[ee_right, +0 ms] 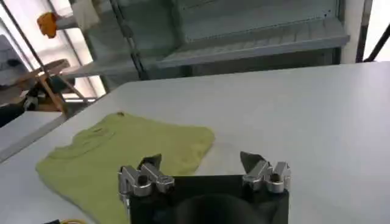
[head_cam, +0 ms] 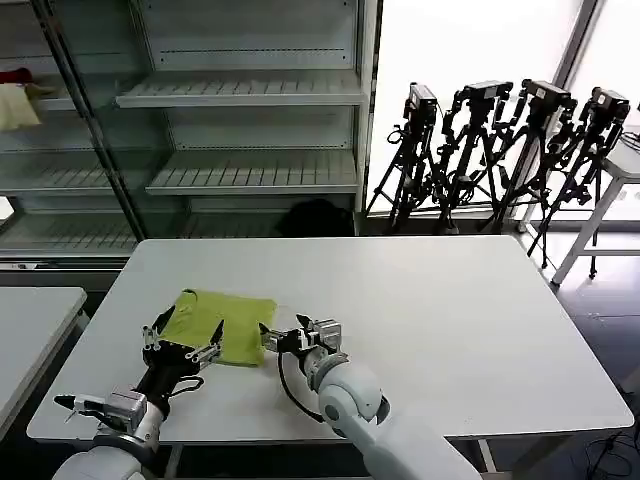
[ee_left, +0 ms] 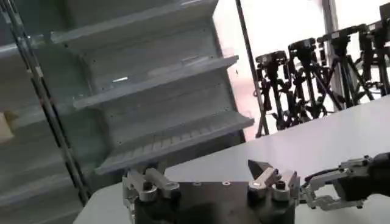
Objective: Fold and organize the clothes.
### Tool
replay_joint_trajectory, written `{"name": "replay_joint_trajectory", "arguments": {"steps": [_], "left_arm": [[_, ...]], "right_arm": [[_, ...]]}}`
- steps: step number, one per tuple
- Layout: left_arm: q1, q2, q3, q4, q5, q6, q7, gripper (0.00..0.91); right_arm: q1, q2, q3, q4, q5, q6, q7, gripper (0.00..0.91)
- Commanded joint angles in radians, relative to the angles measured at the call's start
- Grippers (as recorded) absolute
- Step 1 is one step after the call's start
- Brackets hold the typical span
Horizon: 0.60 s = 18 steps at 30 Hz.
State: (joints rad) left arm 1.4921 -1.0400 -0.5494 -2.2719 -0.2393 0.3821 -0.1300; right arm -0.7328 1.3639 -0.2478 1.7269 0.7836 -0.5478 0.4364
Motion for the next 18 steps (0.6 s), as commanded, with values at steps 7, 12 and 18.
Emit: {"name": "replay_joint_trajectory", "arguments": {"steps": [7, 12, 18], "left_arm": [[0.028, -0.02, -0.019, 0.001, 0.015, -0.004, 0.014, 0.907], [0.027, -0.02, -0.018, 0.004, 0.013, -0.005, 0.015, 0.907], [0.027, -0.016, -0.022, 0.002, 0.013, -0.004, 0.016, 0.907]], "right_arm": [[0.038, 0.045, -0.025, -0.065, -0.011, -0.032, 0.01, 0.413], [0.029, 0.049, -0.024, -0.076, -0.029, -0.032, 0.002, 0.161], [0.038, 0.064, -0.024, -0.102, -0.044, -0.031, -0.024, 0.141]]}}
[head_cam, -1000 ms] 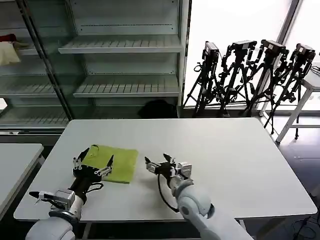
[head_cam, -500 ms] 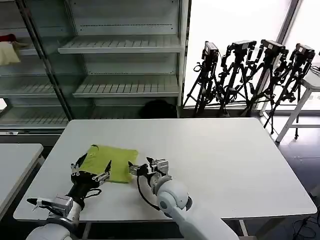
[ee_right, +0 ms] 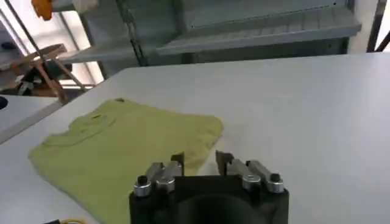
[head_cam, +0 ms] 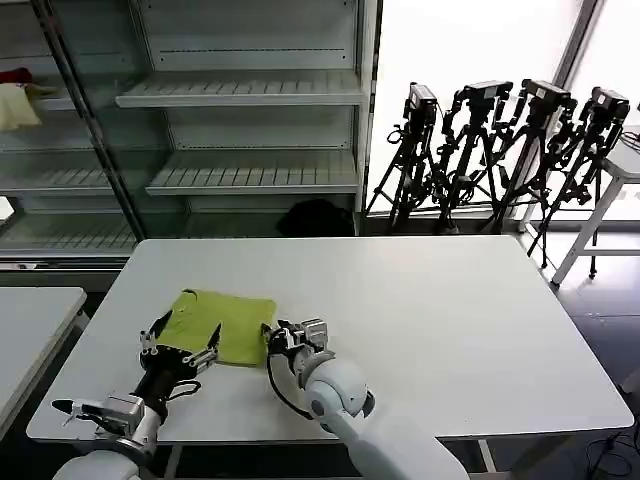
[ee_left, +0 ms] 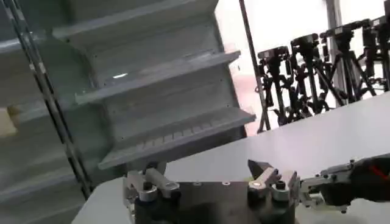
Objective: Fold and organize the clothes.
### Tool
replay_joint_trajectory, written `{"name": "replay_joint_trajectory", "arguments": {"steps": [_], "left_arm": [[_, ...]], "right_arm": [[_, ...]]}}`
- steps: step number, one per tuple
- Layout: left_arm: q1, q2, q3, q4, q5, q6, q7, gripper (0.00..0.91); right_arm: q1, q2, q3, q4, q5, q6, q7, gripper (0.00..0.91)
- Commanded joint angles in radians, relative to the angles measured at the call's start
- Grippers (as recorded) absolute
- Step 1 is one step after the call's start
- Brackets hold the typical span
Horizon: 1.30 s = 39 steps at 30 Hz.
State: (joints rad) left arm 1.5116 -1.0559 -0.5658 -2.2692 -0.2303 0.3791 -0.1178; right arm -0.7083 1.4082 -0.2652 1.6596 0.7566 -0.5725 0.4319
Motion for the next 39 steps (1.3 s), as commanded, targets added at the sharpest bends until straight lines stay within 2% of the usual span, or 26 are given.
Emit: {"name": "replay_joint_trajectory", "arguments": {"steps": [1, 5, 8, 10, 12, 13, 14, 20, 26, 27, 28, 32, 34, 35, 36, 37, 38, 39], "left_arm": [[0.008, 0.0, -0.005, -0.001, 0.003, -0.001, 0.006, 0.907], [0.012, -0.002, -0.005, -0.002, 0.004, -0.001, 0.009, 0.907], [0.011, -0.002, -0.004, -0.001, 0.003, -0.001, 0.011, 0.907], [0.01, -0.001, -0.004, -0.001, 0.003, -0.001, 0.015, 0.907], [0.009, -0.001, -0.004, 0.001, 0.002, 0.0, 0.019, 0.907], [0.01, -0.001, -0.004, 0.001, 0.002, 0.0, 0.021, 0.907], [0.01, -0.001, -0.004, 0.003, 0.003, 0.0, 0.024, 0.907], [0.009, -0.002, 0.0, 0.004, 0.004, 0.001, 0.034, 0.907], [0.011, 0.003, -0.005, 0.003, 0.002, 0.0, 0.036, 0.907], [0.011, 0.003, -0.006, 0.003, 0.003, 0.0, 0.036, 0.907], [0.011, 0.003, -0.006, 0.004, 0.002, 0.0, 0.036, 0.907], [0.011, 0.002, -0.006, 0.006, 0.002, 0.0, 0.036, 0.907], [0.01, 0.0, -0.004, 0.007, 0.002, 0.0, 0.036, 0.907], [0.01, 0.0, -0.003, 0.008, 0.002, 0.0, 0.036, 0.907], [0.01, 0.0, -0.003, 0.008, 0.002, 0.0, 0.036, 0.907], [0.01, 0.0, -0.003, 0.008, 0.001, 0.0, 0.036, 0.907], [0.011, 0.0, -0.003, 0.008, -0.001, 0.002, 0.036, 0.907], [0.011, 0.0, -0.004, 0.008, -0.002, 0.003, 0.036, 0.907]], "right_arm": [[0.014, 0.023, -0.005, -0.038, -0.02, -0.006, -0.026, 0.121], [0.011, 0.026, 0.001, -0.046, -0.027, -0.006, -0.042, 0.05], [0.008, 0.022, 0.004, -0.044, -0.026, -0.006, -0.043, 0.04], [0.005, 0.019, 0.01, -0.035, -0.028, -0.006, -0.039, 0.091], [0.002, 0.012, 0.017, -0.017, -0.024, -0.005, -0.045, 0.453], [-0.001, 0.008, 0.022, -0.004, -0.02, -0.005, -0.053, 0.856], [-0.004, 0.005, 0.027, 0.008, -0.012, -0.001, -0.066, 0.907], [-0.014, 0.01, 0.056, -0.013, 0.032, 0.059, -0.125, 0.907], [-0.027, 0.021, 0.068, -0.048, 0.031, 0.056, -0.141, 0.907], [-0.028, 0.023, 0.069, -0.051, 0.031, 0.056, -0.141, 0.897], [-0.029, 0.025, 0.071, -0.056, 0.029, 0.056, -0.141, 0.836], [-0.025, 0.032, 0.07, -0.074, 0.024, 0.057, -0.145, 0.806], [-0.023, 0.038, 0.069, -0.08, 0.024, 0.059, -0.147, 0.705], [-0.023, 0.041, 0.069, -0.081, 0.023, 0.059, -0.147, 0.554], [-0.023, 0.044, 0.068, -0.083, 0.02, 0.06, -0.148, 0.494], [-0.023, 0.045, 0.067, -0.084, 0.017, 0.061, -0.149, 0.333], [-0.023, 0.046, 0.066, -0.084, 0.016, 0.064, -0.149, 0.252], [-0.023, 0.046, 0.065, -0.085, 0.015, 0.065, -0.149, 0.131]]}}
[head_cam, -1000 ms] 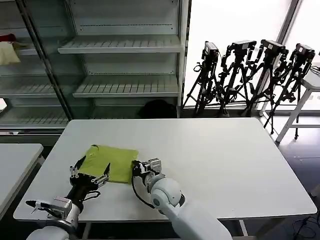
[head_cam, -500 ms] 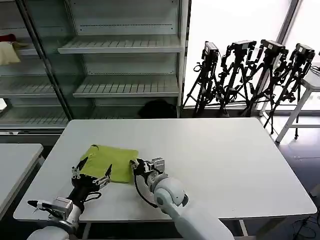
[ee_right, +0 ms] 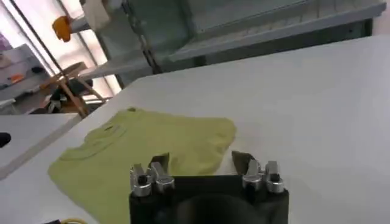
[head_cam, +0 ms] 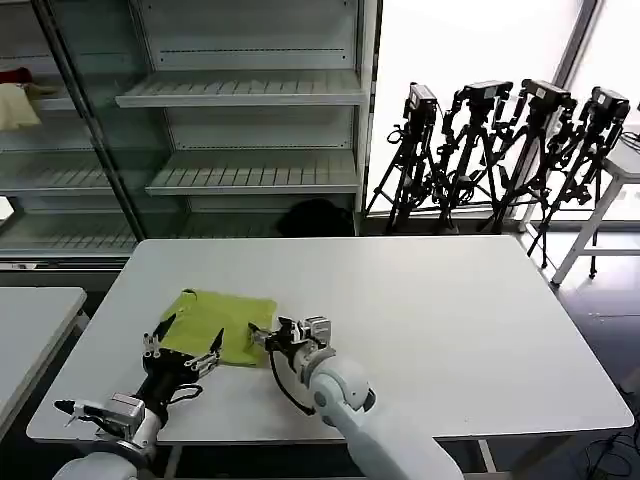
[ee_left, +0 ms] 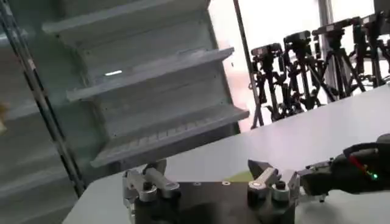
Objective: Fold and organize the clothes.
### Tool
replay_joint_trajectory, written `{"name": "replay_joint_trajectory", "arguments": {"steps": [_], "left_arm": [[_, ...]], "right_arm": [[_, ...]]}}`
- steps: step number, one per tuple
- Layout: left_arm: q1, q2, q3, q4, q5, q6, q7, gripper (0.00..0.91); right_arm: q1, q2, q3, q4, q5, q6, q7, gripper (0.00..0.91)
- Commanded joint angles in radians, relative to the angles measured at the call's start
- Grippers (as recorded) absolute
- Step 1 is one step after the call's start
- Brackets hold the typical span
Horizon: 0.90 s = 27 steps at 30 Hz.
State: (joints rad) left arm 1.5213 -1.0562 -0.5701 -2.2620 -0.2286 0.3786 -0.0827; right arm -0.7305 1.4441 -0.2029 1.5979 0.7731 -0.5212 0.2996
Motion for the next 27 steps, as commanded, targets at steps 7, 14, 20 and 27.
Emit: {"name": "replay_joint_trajectory", "arguments": {"steps": [7, 14, 20, 27], "left_arm": [[-0.001, -0.002, 0.002, 0.001, -0.009, 0.011, 0.0, 0.907], [-0.001, -0.002, 0.0, 0.003, -0.009, 0.011, 0.0, 0.907], [0.0, -0.002, -0.001, 0.006, -0.009, 0.012, -0.001, 0.907], [0.0, -0.001, -0.008, -0.009, -0.015, 0.019, -0.01, 0.907]], "right_arm": [[0.002, 0.006, 0.003, -0.022, -0.005, 0.018, -0.021, 0.0], [0.002, 0.004, 0.0, -0.017, -0.018, 0.028, -0.024, 0.0], [0.002, 0.005, -0.001, -0.019, -0.031, 0.039, -0.026, 0.0], [0.004, -0.019, 0.002, 0.002, -0.035, 0.042, -0.028, 0.0]]}}
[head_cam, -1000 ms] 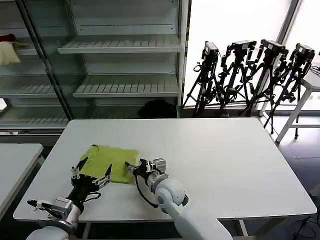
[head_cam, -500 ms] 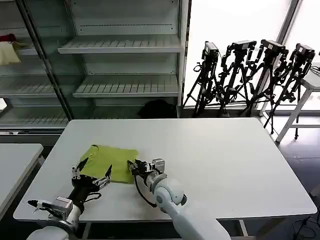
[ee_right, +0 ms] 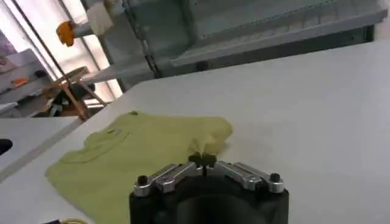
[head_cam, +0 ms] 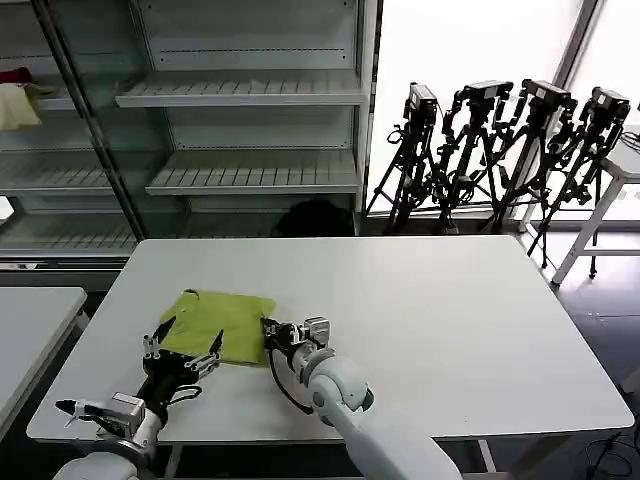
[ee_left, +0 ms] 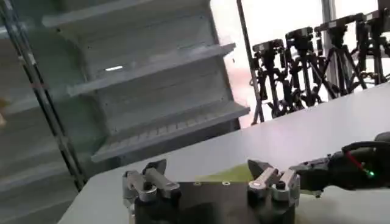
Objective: Fold and organize the clothes.
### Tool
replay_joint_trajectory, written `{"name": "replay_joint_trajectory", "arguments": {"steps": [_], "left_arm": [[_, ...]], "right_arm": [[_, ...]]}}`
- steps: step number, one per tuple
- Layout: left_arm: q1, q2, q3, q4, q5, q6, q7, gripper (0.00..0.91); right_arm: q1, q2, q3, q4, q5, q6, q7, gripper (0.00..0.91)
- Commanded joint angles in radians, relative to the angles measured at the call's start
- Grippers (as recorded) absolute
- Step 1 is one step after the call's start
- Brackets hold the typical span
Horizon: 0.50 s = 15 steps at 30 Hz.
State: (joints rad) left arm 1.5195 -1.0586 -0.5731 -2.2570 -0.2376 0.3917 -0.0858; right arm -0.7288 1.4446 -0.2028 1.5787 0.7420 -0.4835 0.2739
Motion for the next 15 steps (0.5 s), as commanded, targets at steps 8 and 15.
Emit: {"name": "replay_joint_trajectory", "arguments": {"steps": [8, 15], "left_arm": [[0.005, -0.001, -0.01, -0.042, -0.016, 0.017, -0.021, 0.907], [-0.001, 0.0, -0.008, -0.049, -0.018, 0.02, -0.022, 0.907]], "right_arm": [[0.005, -0.14, 0.019, 0.107, 0.029, -0.015, -0.013, 0.0], [-0.014, -0.302, 0.07, 0.217, 0.082, -0.037, -0.045, 0.0]]}}
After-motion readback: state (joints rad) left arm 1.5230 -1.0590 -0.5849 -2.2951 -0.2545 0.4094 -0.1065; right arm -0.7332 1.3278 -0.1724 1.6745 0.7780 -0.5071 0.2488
